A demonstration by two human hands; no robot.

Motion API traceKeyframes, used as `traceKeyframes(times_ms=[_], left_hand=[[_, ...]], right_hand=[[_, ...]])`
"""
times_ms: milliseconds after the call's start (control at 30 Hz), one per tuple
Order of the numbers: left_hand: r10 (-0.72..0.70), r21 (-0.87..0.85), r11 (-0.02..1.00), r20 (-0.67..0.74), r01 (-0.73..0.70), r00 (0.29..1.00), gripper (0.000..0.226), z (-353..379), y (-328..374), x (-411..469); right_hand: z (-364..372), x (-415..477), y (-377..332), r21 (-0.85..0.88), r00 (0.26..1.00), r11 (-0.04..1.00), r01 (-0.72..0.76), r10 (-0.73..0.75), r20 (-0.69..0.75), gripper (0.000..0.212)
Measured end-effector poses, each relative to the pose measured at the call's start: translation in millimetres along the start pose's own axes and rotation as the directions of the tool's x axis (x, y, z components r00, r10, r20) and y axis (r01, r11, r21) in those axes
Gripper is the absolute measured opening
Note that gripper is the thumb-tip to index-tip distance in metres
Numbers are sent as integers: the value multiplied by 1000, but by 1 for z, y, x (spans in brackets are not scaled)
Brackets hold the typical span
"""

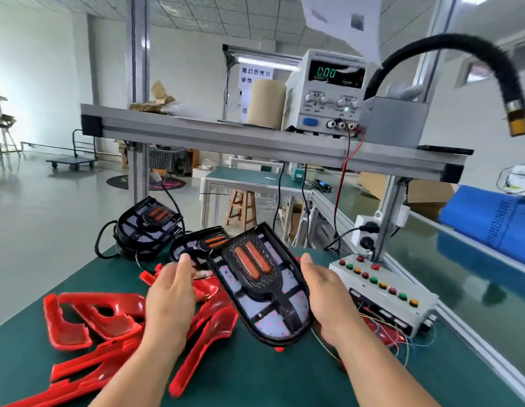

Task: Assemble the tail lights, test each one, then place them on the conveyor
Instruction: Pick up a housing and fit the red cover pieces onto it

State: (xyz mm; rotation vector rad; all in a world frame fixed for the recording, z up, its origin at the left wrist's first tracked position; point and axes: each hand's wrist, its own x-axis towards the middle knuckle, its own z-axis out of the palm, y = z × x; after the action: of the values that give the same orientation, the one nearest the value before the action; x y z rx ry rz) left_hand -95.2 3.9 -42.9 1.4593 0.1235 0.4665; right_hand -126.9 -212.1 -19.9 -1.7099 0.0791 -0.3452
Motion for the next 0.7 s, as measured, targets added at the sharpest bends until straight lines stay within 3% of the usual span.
traceKeyframes(times_ms=[67, 167, 300, 400, 467, 600, 700], left_hand=[[83, -10, 997, 59, -83, 995, 32, -5, 1, 9], [128, -58, 992, 275, -116, 953, 27, -3, 3, 10], [39, -23, 999, 638, -32, 769, 39, -2, 10, 4], [-68, 91, 996, 788, -6, 612, 41, -4, 13, 1], [-130, 147, 989, 823, 13, 553, 29, 0, 14, -2], [-121, 271, 955, 725, -120, 678, 27, 4, 11, -3], [-197, 255, 967, 689, 21, 697, 24, -7, 15, 4]], right_hand=[[-10, -4, 2, -81, 994, 997, -15, 24, 106, 62], [-16, -9, 11, -160, 980, 984, -76, 103, 168, 59], [-17, -20, 17, -203, 949, 974, -99, 154, 276, 32], [-19, -19, 23, -176, 931, 976, -128, 179, 317, 34], [-19, -19, 28, -187, 920, 975, -120, 180, 349, 34], [-24, -14, 34, -170, 927, 978, -122, 174, 332, 56], [-41, -4, 37, -8, 979, 982, -188, 188, 77, 51]])
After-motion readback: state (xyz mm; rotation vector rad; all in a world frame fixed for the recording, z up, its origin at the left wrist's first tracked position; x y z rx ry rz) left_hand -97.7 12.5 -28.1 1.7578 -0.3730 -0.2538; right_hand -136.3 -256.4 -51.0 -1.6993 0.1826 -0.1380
